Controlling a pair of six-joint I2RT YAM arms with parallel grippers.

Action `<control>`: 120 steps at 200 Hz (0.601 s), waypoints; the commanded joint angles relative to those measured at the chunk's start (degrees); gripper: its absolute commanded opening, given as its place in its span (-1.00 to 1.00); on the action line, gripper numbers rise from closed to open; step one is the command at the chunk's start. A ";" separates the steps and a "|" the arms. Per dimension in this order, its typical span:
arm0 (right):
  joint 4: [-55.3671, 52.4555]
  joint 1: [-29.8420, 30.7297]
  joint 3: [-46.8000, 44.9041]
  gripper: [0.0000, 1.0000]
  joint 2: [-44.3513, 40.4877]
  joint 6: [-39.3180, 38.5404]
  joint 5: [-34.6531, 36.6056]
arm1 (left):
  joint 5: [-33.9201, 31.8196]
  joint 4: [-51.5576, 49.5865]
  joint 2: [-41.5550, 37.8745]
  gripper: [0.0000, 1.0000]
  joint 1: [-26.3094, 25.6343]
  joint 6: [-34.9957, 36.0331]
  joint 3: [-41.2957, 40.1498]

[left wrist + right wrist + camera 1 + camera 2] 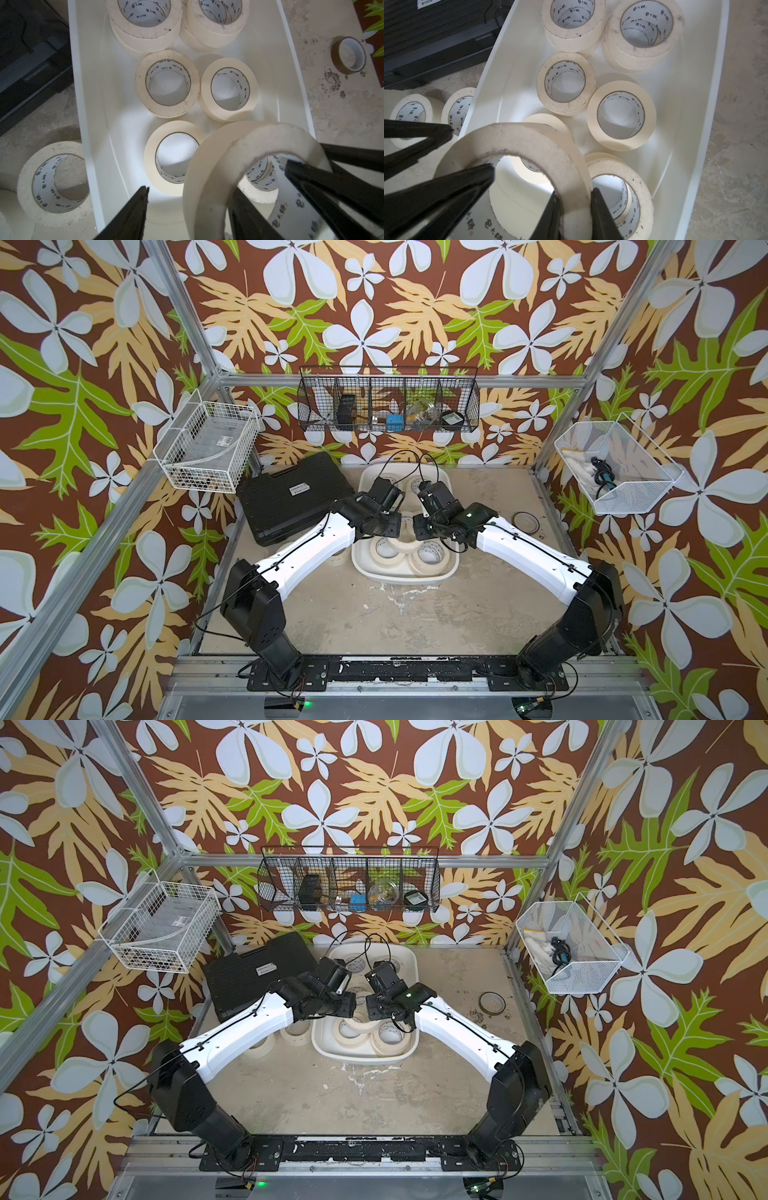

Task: Take out the art tape in the storage box
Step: Pick up the art tape from the storage box.

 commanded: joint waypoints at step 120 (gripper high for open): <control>4.93 0.09 -2.05 -0.02 -5.96 0.23 -2.98 | -2.22 -1.26 -7.55 -0.62 1.00 -7.49 -7.31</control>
